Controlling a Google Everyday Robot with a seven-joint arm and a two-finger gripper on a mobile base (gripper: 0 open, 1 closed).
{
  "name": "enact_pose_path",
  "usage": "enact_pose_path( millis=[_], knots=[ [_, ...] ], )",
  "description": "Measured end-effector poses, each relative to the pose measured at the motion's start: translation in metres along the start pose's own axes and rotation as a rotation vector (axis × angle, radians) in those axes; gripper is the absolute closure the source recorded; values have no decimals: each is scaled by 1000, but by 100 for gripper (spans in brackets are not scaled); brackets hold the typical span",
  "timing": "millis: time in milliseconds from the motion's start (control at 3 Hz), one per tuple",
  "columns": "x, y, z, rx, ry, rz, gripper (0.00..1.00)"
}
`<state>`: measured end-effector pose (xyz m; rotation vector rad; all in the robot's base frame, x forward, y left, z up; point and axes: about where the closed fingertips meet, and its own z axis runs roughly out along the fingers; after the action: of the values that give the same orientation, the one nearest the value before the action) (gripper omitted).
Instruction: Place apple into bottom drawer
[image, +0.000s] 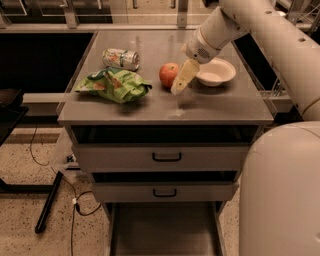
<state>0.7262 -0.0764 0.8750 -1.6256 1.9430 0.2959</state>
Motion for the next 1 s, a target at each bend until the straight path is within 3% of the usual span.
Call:
enact_pose_path(
  millis=[333, 1000],
  knots=[
    [-8, 0, 5, -24, -35, -9, 0],
    [-11, 0, 26, -51, -19, -20, 0]
  ],
)
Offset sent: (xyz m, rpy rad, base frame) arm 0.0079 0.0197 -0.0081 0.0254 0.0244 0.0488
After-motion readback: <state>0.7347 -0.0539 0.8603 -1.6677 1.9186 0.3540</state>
